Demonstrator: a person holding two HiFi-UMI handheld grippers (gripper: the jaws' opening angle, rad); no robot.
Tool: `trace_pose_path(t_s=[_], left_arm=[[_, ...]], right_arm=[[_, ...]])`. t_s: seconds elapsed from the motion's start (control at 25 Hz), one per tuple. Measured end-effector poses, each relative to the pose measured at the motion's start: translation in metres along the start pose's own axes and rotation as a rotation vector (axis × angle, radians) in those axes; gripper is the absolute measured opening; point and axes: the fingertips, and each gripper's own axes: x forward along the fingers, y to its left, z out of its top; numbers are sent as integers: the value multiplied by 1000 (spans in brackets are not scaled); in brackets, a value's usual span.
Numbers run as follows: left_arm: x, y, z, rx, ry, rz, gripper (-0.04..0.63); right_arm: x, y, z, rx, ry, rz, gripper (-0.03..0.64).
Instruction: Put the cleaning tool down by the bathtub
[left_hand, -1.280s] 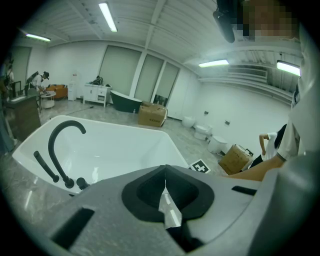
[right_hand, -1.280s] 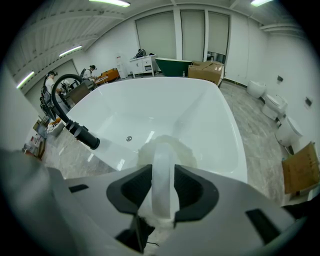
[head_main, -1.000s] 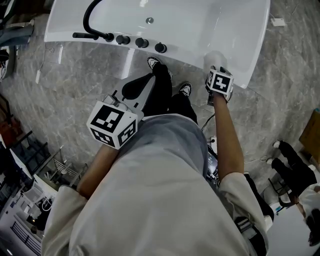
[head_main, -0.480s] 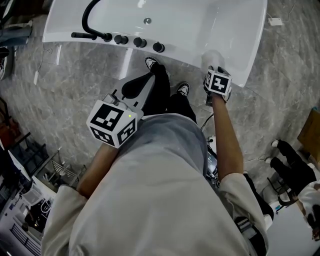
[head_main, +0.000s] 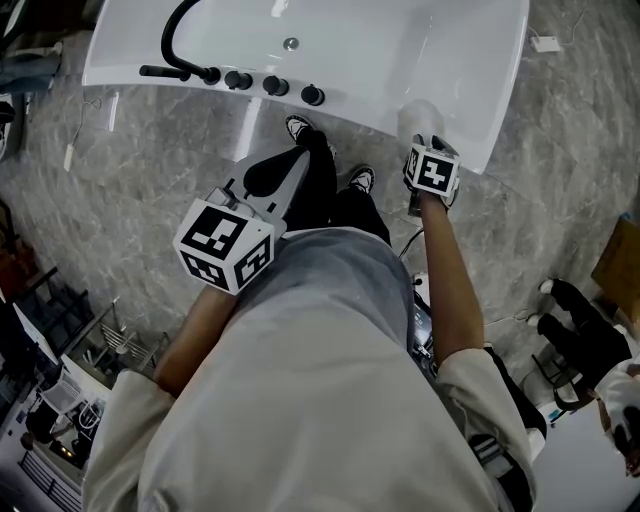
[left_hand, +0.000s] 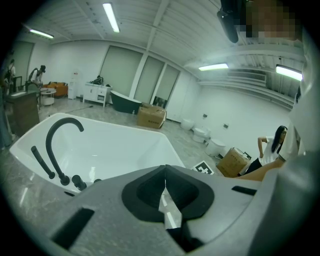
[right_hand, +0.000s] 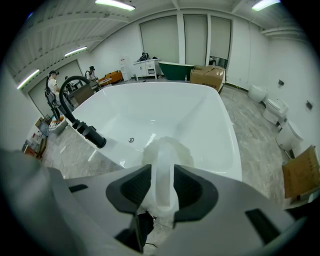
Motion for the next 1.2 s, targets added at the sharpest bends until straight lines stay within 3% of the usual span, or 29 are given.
trace_pose_path(t_s=[1.2], left_arm=[[12,-18,5,-9,-28,-15,9]], right_arm=[[-84,7,51,15,-211,140,107]])
